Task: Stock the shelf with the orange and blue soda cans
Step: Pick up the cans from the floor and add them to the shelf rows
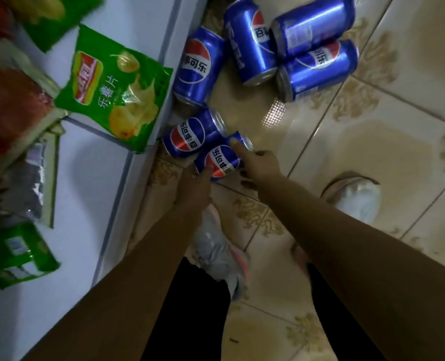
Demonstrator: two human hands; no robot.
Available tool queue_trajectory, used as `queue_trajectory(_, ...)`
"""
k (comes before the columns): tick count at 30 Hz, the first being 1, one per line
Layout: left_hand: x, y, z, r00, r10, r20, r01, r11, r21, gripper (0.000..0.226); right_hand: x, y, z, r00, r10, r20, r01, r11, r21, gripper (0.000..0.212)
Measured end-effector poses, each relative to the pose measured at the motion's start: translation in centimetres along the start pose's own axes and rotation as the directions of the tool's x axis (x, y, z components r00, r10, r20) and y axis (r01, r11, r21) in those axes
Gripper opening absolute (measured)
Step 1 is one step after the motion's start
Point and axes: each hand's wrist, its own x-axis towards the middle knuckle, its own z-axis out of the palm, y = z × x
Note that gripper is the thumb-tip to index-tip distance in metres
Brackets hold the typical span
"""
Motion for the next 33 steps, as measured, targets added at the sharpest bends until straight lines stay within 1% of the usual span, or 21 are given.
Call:
queue_trajectory(2, 0.0, -0.1, 0.5, 0.997, -0.077, 0.030, 0.081, 0.978, -0.192, 0.047, 0.9, 0.1, 0.6, 1.000, 0.014, -0.005, -0.014, 0.996, 0.089, 0.062)
queue_trajectory(4, -0.5, 0.0, 0.5, 0.989, -0.124, 0.078, 0.143, 0.926, -0.350, 0.048, 0.4, 0.2, 0.4, 0.999, 0.044, -0.015, -0.041, 0.984, 0.172, 0.058)
queue_trajectory(5, -0.9, 0.1, 0.4, 0.987, -0.134, 0.083, 0.156, 0.915, -0.371, 0.049, -0.3, 0.3, 0.0, 0.998, 0.060, -0.017, -0.055, 0.979, 0.195, 0.058)
queue_trajectory(6, -2.0, 0.5, 0.4, 0.987, -0.136, 0.090, 0.160, 0.913, -0.376, 0.050, -1.4, 0.4, -0.5, 0.997, 0.075, -0.018, -0.070, 0.977, 0.203, 0.057)
queue_trajectory(8, -4.8, 1.3, 0.4, 0.991, -0.114, 0.070, 0.131, 0.932, -0.338, 0.053, -4.4, 0.6, -1.9, 0.996, 0.091, -0.011, -0.086, 0.969, 0.234, 0.047)
queue_trajectory(10, -8.4, 2.3, 0.2, 0.992, -0.107, 0.065, 0.122, 0.936, -0.329, 0.062, -8.4, 0.4, -3.5, 0.994, 0.108, 0.010, -0.106, 0.944, 0.314, 0.036)
queue_trajectory(12, -12.7, 3.2, -0.5, 0.991, -0.096, 0.091, 0.122, 0.932, -0.340, 0.066, -13.1, -0.2, -5.2, 0.992, 0.104, 0.073, -0.125, 0.910, 0.394, 0.025)
queue_trajectory(13, -14.9, 3.7, -0.9, 0.988, -0.091, 0.125, 0.129, 0.932, -0.339, 0.061, -15.6, -0.6, -6.0, 0.989, 0.101, 0.106, -0.136, 0.900, 0.415, 0.021)
queue_trajectory(15, -19.7, 5.0, -2.0, 0.975, -0.058, 0.215, 0.125, 0.941, -0.316, 0.048, -21.0, -1.5, -7.6, 0.981, 0.101, 0.163, -0.164, 0.882, 0.442, 0.024)
queue_trajectory(17, -24.6, 6.5, -3.2, 0.972, -0.005, 0.233, 0.076, 0.952, -0.296, 0.047, -26.4, -2.7, -9.7, 0.970, 0.103, 0.222, -0.190, 0.891, 0.413, 0.026)
queue_trajectory(19, -30.4, 8.3, -4.7, 0.972, 0.059, 0.226, 0.005, 0.962, -0.275, 0.049, -32.1, -4.2, -12.0, 0.956, 0.098, 0.277, -0.182, 0.938, 0.294, 0.026)
queue_trajectory(21, -36.8, 10.2, -6.8, 0.964, 0.138, 0.227, -0.081, 0.966, -0.245, 0.045, -37.9, -6.2, -14.2, 0.957, 0.074, 0.280, -0.116, 0.984, 0.136, 0.021)
queue_trajectory(23, -42.7, 12.3, -9.0, 0.950, 0.246, 0.191, -0.213, 0.960, -0.182, 0.036, -43.6, -8.5, -16.0, 0.960, -0.009, 0.279, -0.003, 0.999, 0.044, 0.015)
queue_trajectory(24, -45.7, 13.5, -10.1, 0.935, 0.308, 0.173, -0.284, 0.947, -0.150, 0.037, -46.4, -9.9, -16.7, 0.956, -0.044, 0.292, 0.041, 0.999, 0.015, 0.016)
queue_trajectory(26, -51.1, 15.6, -12.2, 0.895, 0.415, 0.164, -0.407, 0.910, -0.082, 0.050, -51.7, -12.2, -17.6, 0.938, -0.118, 0.327, 0.149, 0.986, -0.071, 0.031)
queue_trajectory(27, -53.6, 16.4, -13.1, 0.874, 0.459, 0.161, -0.459, 0.888, -0.040, 0.053, -54.2, -13.2, -17.8, 0.917, -0.177, 0.358, 0.238, 0.962, -0.134, 0.041)
queue_trajectory(28, -56.0, 17.1, -13.9, 0.855, 0.497, 0.151, -0.503, 0.864, 0.002, 0.052, -56.7, -14.0, -17.9, 0.880, -0.243, 0.408, 0.342, 0.921, -0.189, 0.048)
queue_trajectory(29, -58.1, 17.6, -14.7, 0.832, 0.537, 0.138, -0.546, 0.837, 0.039, 0.049, -58.9, -14.6, -17.7, 0.830, -0.301, 0.470, 0.444, 0.867, -0.228, 0.051)
queue_trajectory(31, -61.6, 18.5, -16.0, 0.795, 0.597, 0.107, -0.606, 0.790, 0.099, 0.045, -62.8, -15.2, -16.9, 0.733, -0.369, 0.571, 0.602, 0.742, -0.294, 0.047)
queue_trajectory(33, -64.7, 19.2, -17.2, 0.767, 0.638, 0.077, -0.640, 0.747, 0.179, 0.046, -65.4, -15.2, -16.2, 0.679, -0.435, 0.591, 0.695, 0.639, -0.329, 0.052)
